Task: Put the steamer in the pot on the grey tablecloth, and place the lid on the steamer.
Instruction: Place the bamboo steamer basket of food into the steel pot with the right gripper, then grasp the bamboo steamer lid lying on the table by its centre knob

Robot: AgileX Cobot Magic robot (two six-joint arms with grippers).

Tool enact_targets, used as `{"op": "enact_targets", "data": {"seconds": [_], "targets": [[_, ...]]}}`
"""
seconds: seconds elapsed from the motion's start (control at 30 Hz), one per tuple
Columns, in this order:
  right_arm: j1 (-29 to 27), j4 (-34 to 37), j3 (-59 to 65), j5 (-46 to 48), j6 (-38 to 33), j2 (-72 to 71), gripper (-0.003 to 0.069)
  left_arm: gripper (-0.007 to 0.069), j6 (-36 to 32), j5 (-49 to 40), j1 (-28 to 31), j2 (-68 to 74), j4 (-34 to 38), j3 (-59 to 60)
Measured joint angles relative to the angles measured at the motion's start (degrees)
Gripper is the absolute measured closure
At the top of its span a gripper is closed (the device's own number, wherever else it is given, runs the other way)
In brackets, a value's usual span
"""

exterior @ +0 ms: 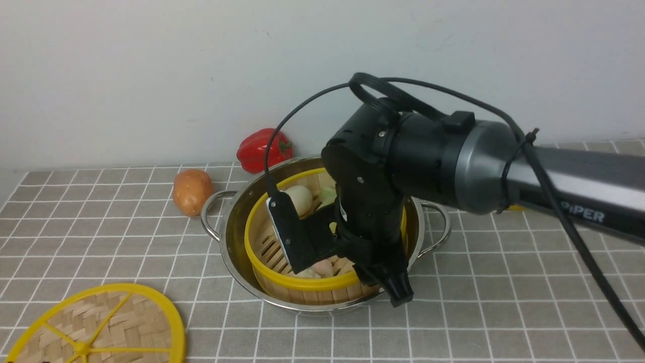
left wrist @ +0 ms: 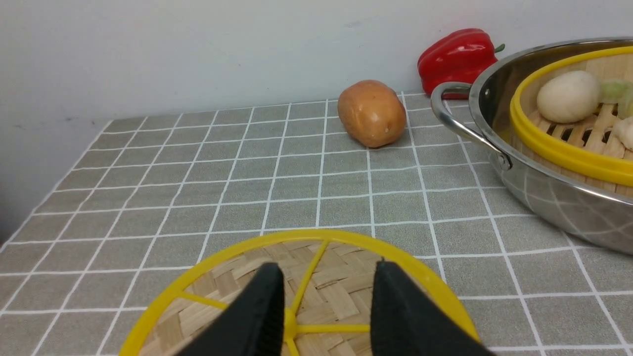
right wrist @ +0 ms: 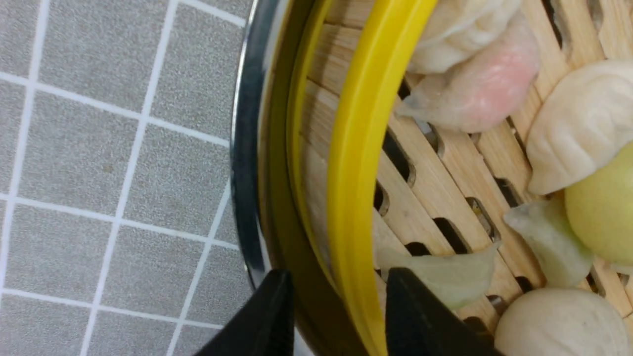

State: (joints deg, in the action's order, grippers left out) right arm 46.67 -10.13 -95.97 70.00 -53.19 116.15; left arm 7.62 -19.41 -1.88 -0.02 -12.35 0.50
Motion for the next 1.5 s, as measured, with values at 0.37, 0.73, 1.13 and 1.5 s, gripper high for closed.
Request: {"op": "enact_targets", "data": {"seconds": [0.37,0.73,1.13,1.5], "targets": [[0.0,0.1,0.0,0.1,12.5,-7.4,0.0418,0.0382,0.0,0.0,0.0,0.0,0.0,0.0],[0.0,-6.8,0.0,-5.4,62.4,-27.0,0.0672,0.0382,0.0,0.0,0.0,0.0,0.0,0.0],[0.0,-6.6,0.0,-23.4,75.3,-34.9,0.0659,0.0382,0.0,0.0,0.0,0.0,0.0,0.0],[-9.2,-7.4,20.6,-12.3,72.2,-51.8,0.0618,0.0382,0.0,0.0,0.0,0.0,0.0,0.0]]}}
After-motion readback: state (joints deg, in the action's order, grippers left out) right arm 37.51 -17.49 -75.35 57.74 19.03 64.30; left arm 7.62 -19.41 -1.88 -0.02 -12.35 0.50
